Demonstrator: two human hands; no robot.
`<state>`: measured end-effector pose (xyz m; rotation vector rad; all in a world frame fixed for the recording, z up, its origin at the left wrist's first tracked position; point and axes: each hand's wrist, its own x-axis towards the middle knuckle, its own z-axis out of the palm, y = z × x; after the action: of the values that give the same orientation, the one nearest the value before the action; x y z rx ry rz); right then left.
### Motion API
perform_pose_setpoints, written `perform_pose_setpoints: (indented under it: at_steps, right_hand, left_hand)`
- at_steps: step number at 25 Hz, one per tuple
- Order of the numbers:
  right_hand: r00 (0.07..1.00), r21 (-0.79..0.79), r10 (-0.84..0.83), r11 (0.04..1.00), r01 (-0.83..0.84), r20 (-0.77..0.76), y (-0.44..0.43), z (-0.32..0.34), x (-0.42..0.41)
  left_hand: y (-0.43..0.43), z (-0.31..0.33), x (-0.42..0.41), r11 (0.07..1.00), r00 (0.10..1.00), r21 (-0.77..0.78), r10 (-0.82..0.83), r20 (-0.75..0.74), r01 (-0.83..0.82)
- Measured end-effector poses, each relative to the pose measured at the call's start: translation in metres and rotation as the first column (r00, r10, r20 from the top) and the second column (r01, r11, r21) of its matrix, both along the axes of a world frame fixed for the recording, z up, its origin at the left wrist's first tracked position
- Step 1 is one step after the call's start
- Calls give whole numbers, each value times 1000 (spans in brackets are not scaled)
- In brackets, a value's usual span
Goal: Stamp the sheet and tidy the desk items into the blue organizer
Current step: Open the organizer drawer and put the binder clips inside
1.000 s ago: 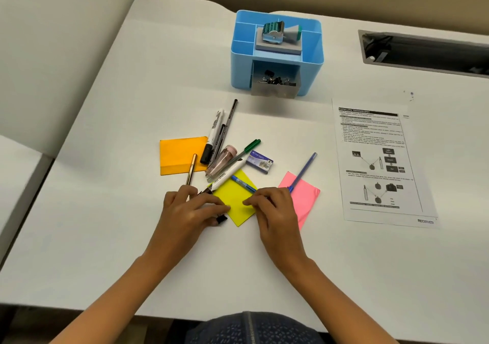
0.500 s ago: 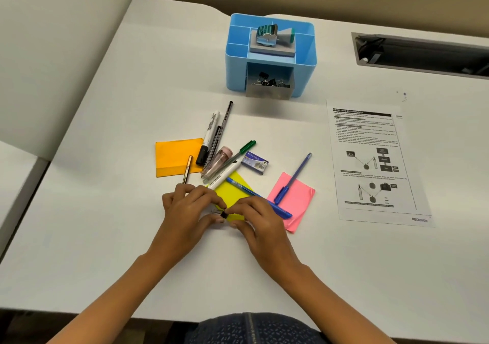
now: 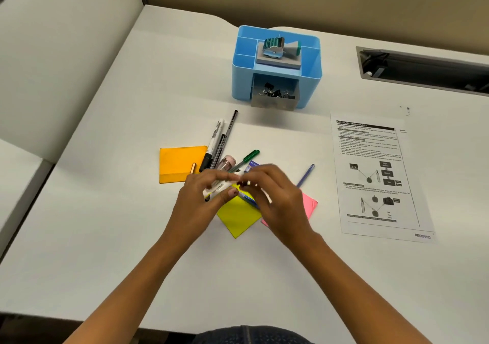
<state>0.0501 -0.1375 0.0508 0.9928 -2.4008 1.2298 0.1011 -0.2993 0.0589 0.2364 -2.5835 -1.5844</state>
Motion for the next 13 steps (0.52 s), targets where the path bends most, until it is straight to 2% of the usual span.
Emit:
perform_pose_setpoints:
  at_steps: [4, 8, 10, 13]
  right_hand:
    - [973, -78, -211, 976, 204, -93, -6, 20, -60]
    - [876, -100, -469, 883, 459, -113, -6, 21, -134]
    - [827, -42, -541, 839, 542, -153, -11, 12, -158]
    - [830, 49, -539, 834, 550, -142, -18, 4, -178]
  left_hand:
    - [-12, -21, -12, 948, 991, -298, 89, -99, -115]
    - [-16, -50, -17, 866, 994, -488, 80, -78, -108]
    - [-17, -61, -16, 850, 995, -518, 79, -56, -96]
    - [-16, -67, -20, 866, 995, -491, 80, -56, -97]
